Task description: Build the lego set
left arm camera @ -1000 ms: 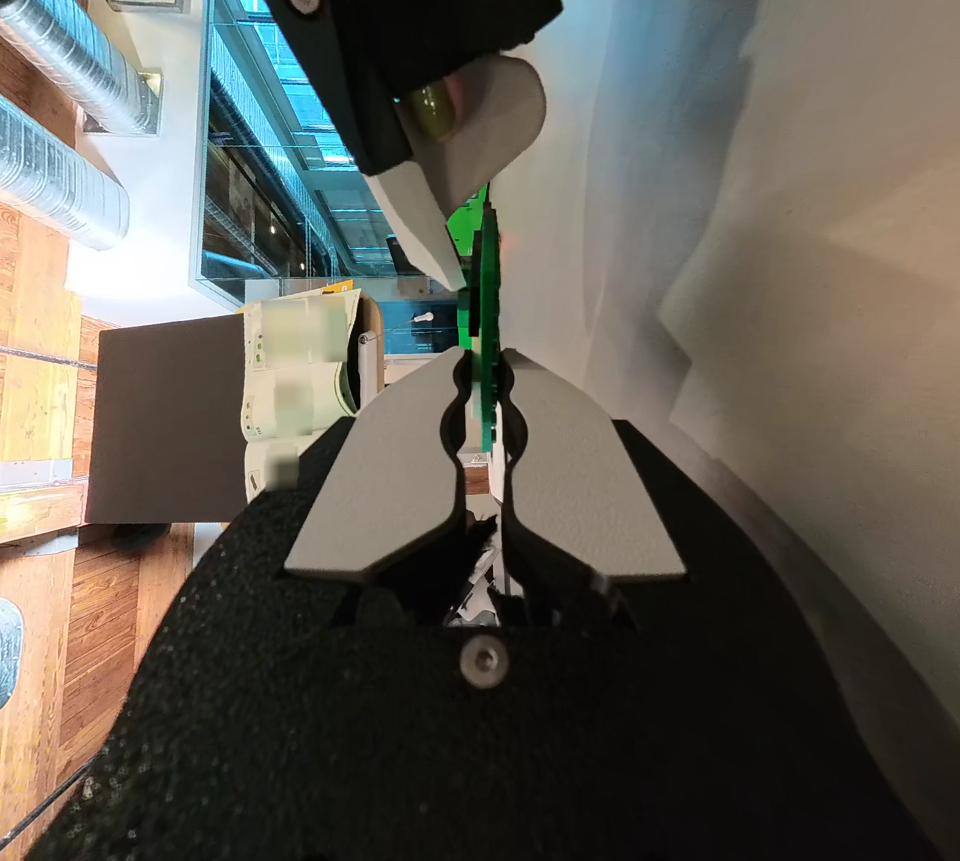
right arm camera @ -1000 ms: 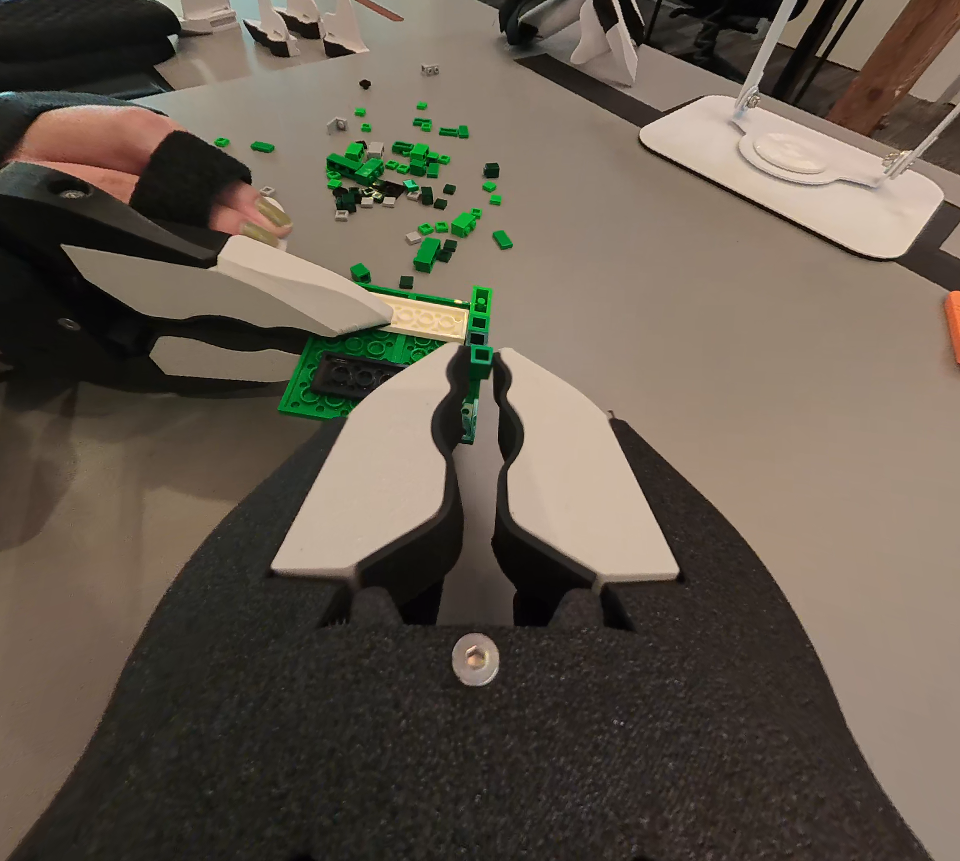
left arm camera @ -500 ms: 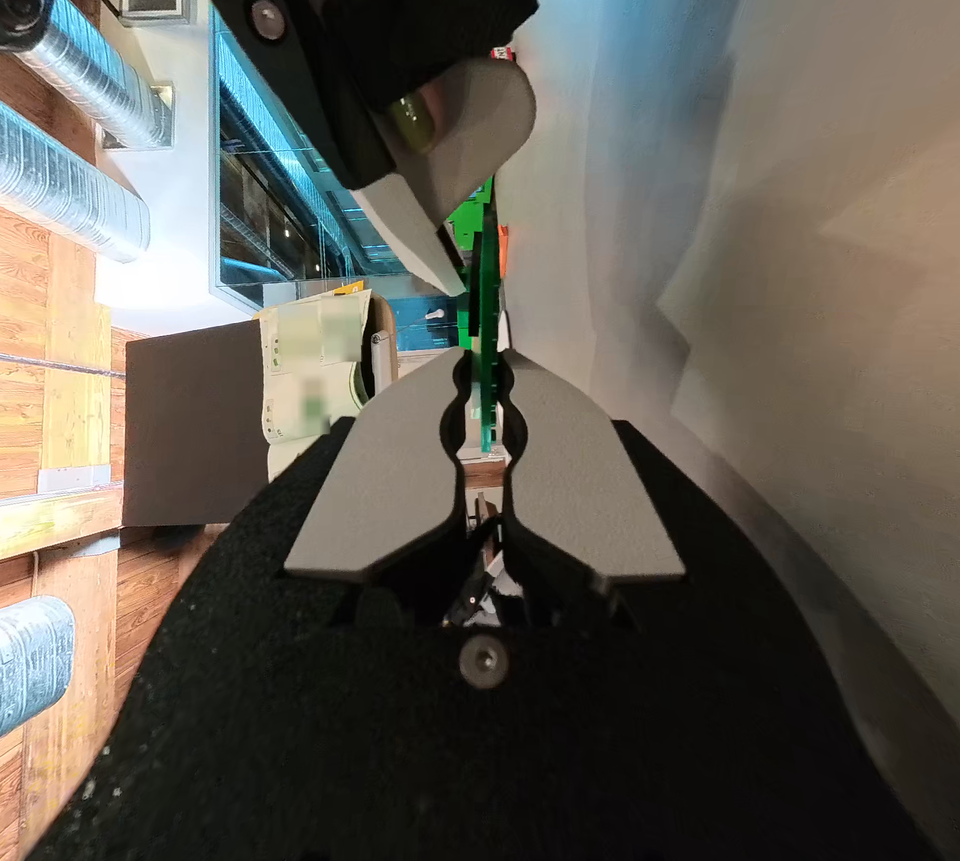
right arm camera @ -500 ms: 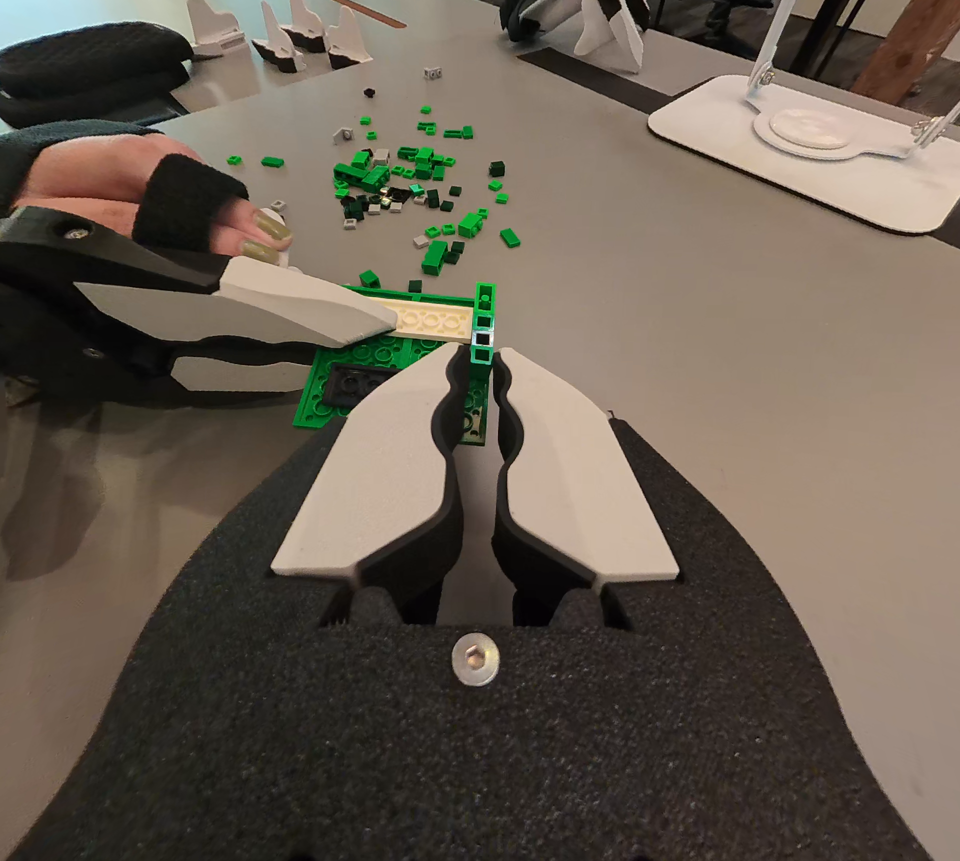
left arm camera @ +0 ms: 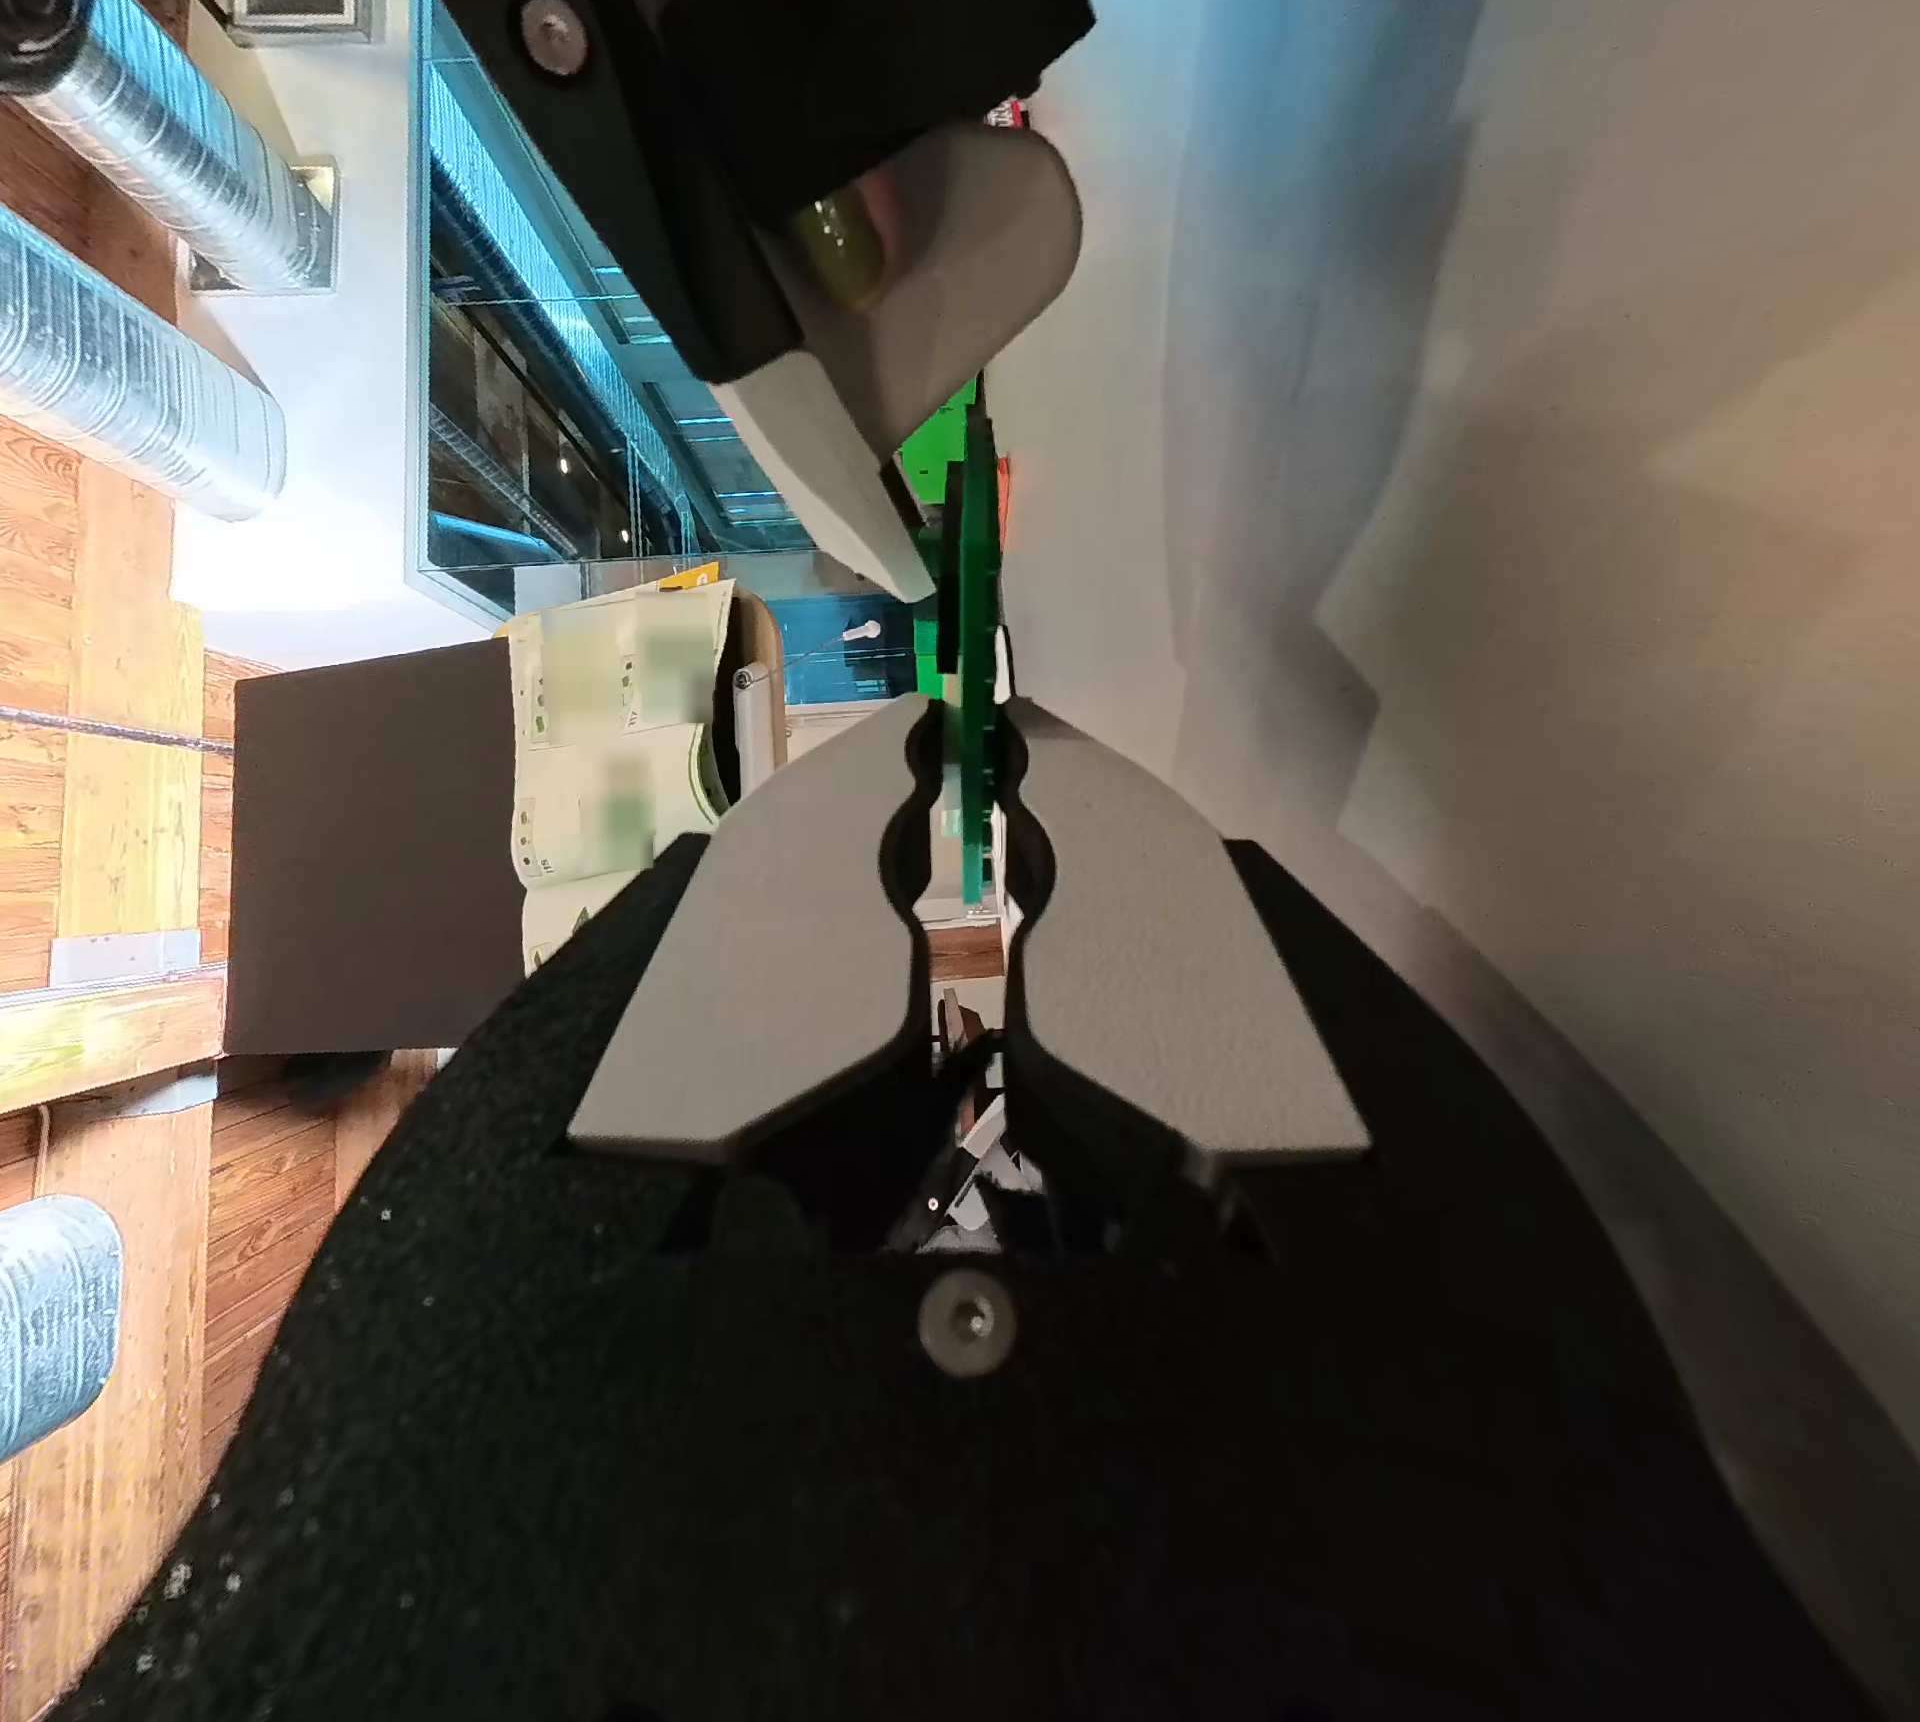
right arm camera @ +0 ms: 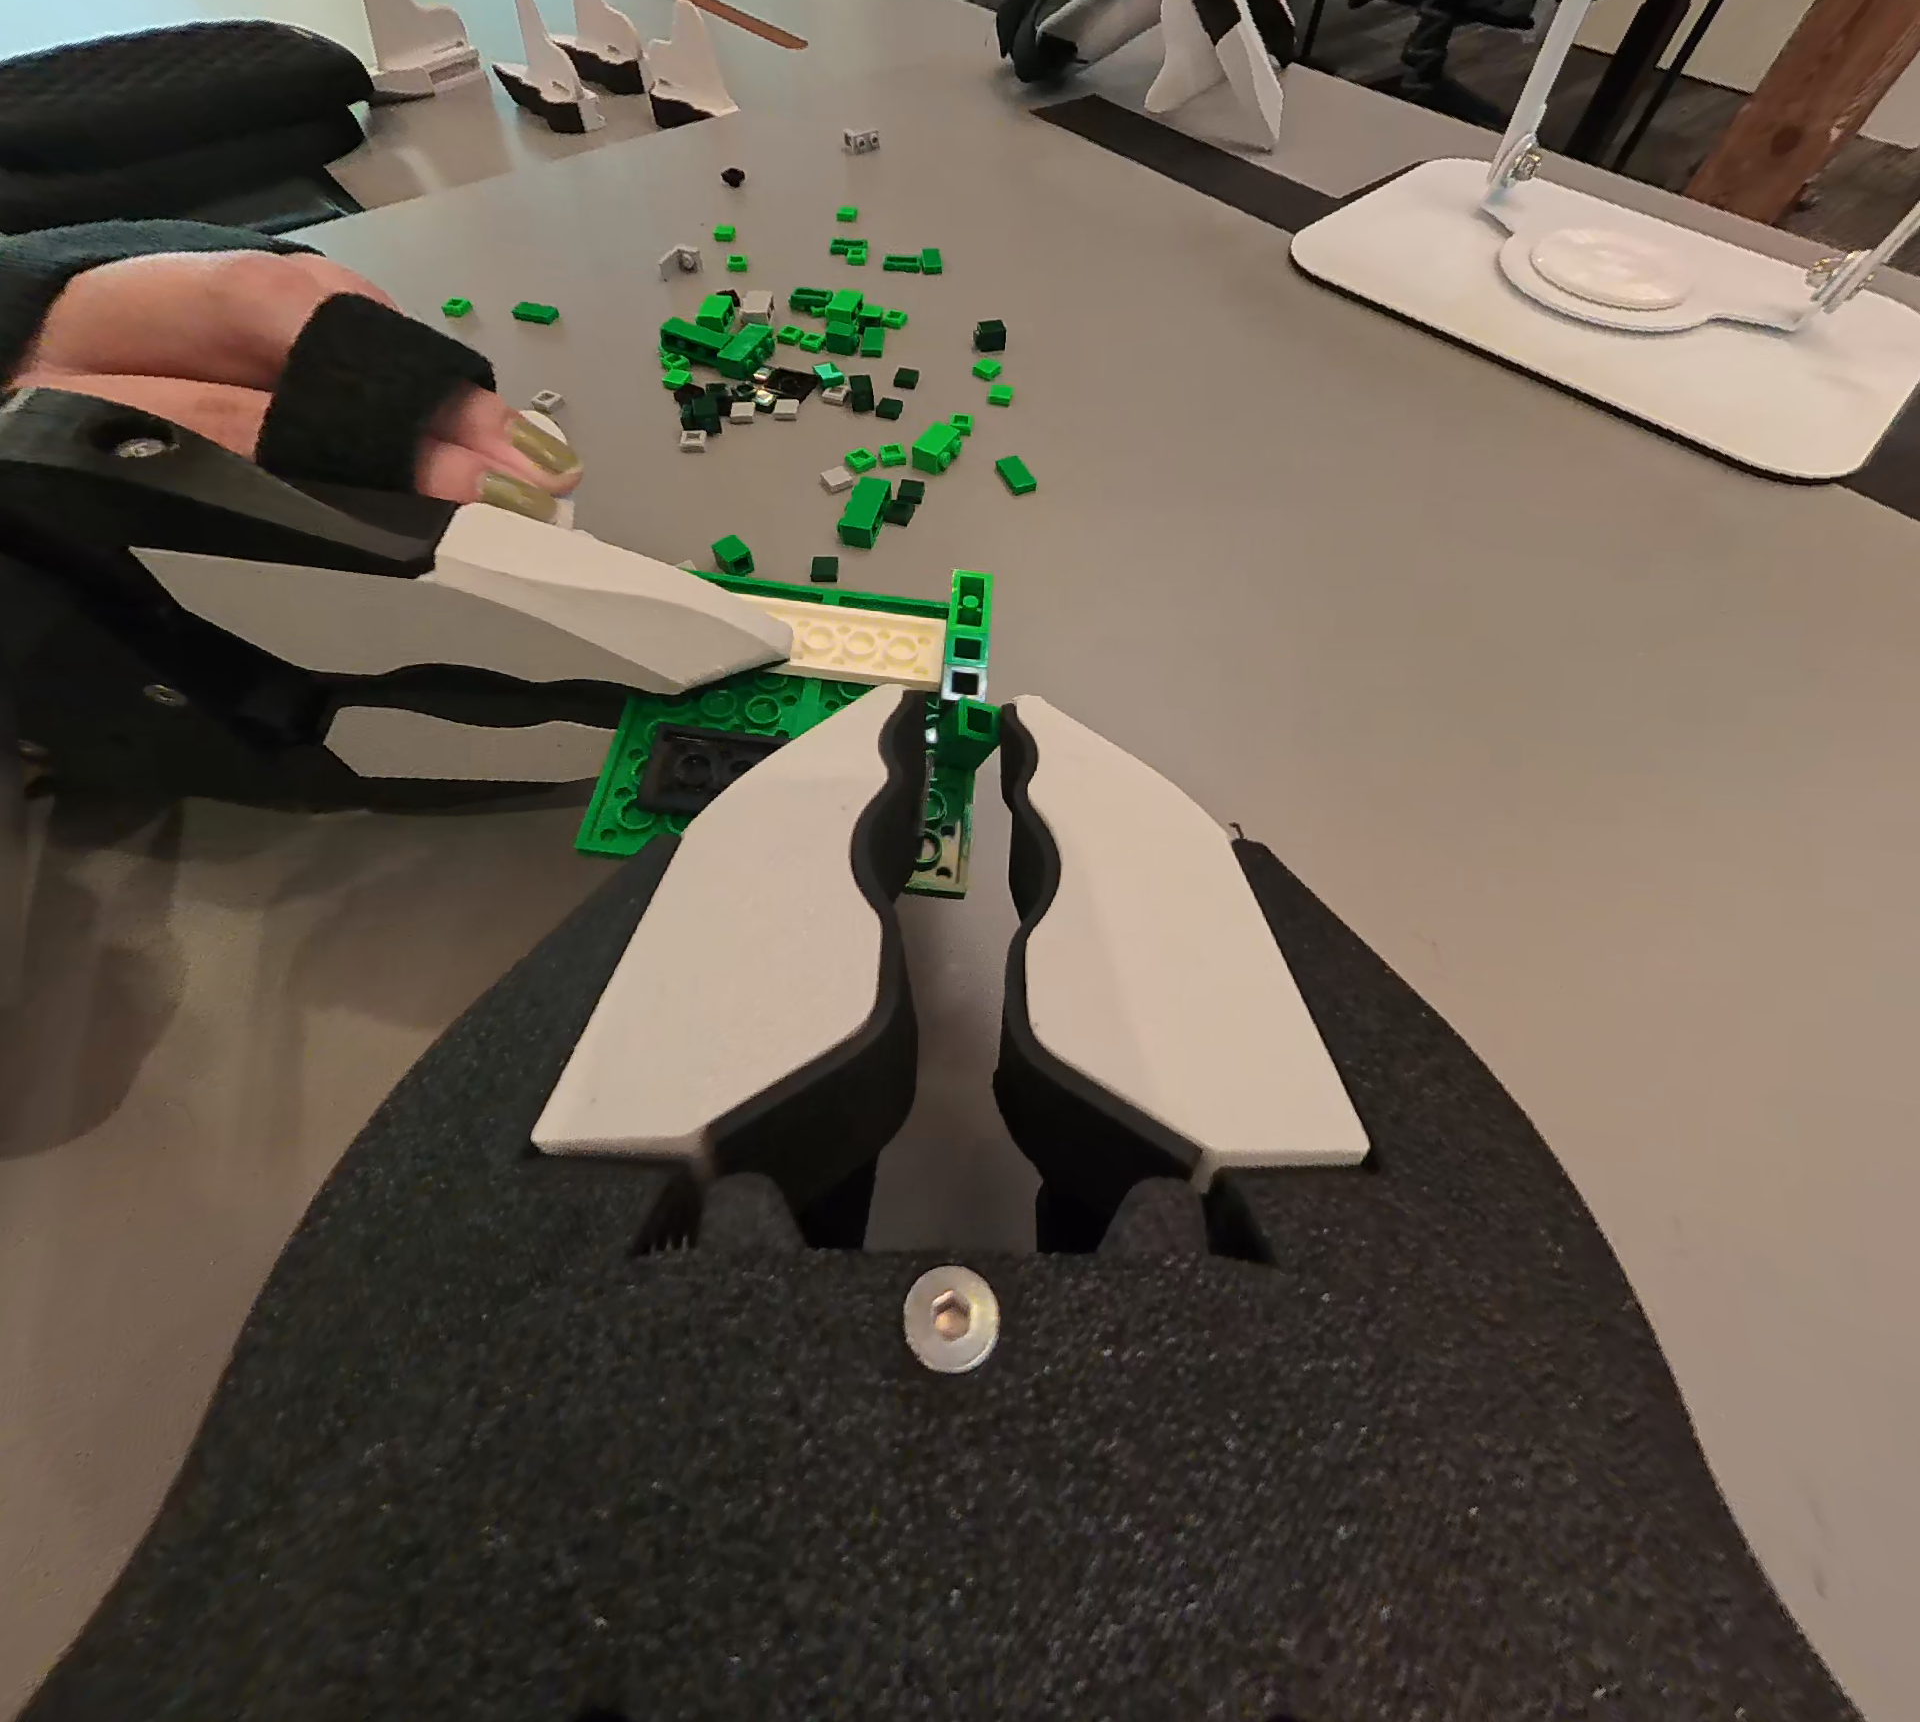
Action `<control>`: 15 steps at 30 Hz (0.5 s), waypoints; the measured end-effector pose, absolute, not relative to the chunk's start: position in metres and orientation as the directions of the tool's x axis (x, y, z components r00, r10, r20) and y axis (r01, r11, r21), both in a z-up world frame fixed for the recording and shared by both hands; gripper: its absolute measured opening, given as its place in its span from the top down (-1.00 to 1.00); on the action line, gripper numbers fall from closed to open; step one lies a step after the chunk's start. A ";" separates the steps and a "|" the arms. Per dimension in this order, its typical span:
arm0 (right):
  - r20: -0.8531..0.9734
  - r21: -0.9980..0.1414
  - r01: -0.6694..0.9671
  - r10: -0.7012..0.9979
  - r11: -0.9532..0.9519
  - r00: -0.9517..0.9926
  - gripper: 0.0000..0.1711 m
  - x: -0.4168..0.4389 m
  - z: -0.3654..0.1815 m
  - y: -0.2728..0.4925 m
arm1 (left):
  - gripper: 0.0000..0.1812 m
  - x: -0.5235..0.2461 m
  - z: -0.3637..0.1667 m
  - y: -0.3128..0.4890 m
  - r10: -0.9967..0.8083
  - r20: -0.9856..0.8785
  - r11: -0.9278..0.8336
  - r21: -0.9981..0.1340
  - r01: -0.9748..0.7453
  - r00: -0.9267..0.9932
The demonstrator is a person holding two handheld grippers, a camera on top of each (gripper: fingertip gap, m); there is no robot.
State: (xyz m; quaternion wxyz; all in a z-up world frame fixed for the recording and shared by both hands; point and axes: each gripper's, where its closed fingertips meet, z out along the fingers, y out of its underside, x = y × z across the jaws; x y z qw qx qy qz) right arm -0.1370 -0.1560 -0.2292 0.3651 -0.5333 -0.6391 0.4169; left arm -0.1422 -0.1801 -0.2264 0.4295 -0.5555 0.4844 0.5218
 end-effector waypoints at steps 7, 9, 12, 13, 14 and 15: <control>0.057 -0.932 0.345 0.983 0.115 -0.173 0.80 -0.137 -0.224 -0.157 | 0.92 -0.144 -0.227 -0.180 -0.092 -0.996 -0.166 0.010 -0.986 0.005; 0.077 -0.938 0.319 0.979 0.135 -0.186 0.78 -0.136 -0.220 -0.159 | 0.91 -0.144 -0.226 -0.181 -0.089 -0.996 -0.167 0.005 -0.986 0.010; 0.172 -0.946 0.234 0.959 0.224 -0.223 0.72 -0.134 -0.206 -0.162 | 0.92 -0.144 -0.226 -0.181 -0.085 -0.996 -0.167 -0.009 -0.986 0.024; 0.238 -0.939 0.194 0.944 0.283 -0.228 0.69 -0.131 -0.200 -0.161 | 0.92 -0.145 -0.225 -0.181 -0.084 -0.996 -0.168 -0.017 -0.986 0.031; 0.320 -0.921 0.153 0.918 0.359 -0.233 0.67 -0.128 -0.195 -0.158 | 0.92 -0.146 -0.225 -0.182 -0.085 -0.996 -0.170 -0.026 -0.985 0.040; 0.417 -0.884 0.117 0.877 0.452 -0.240 0.64 -0.124 -0.192 -0.156 | 0.92 -0.147 -0.225 -0.182 -0.085 -0.995 -0.172 -0.034 -0.985 0.049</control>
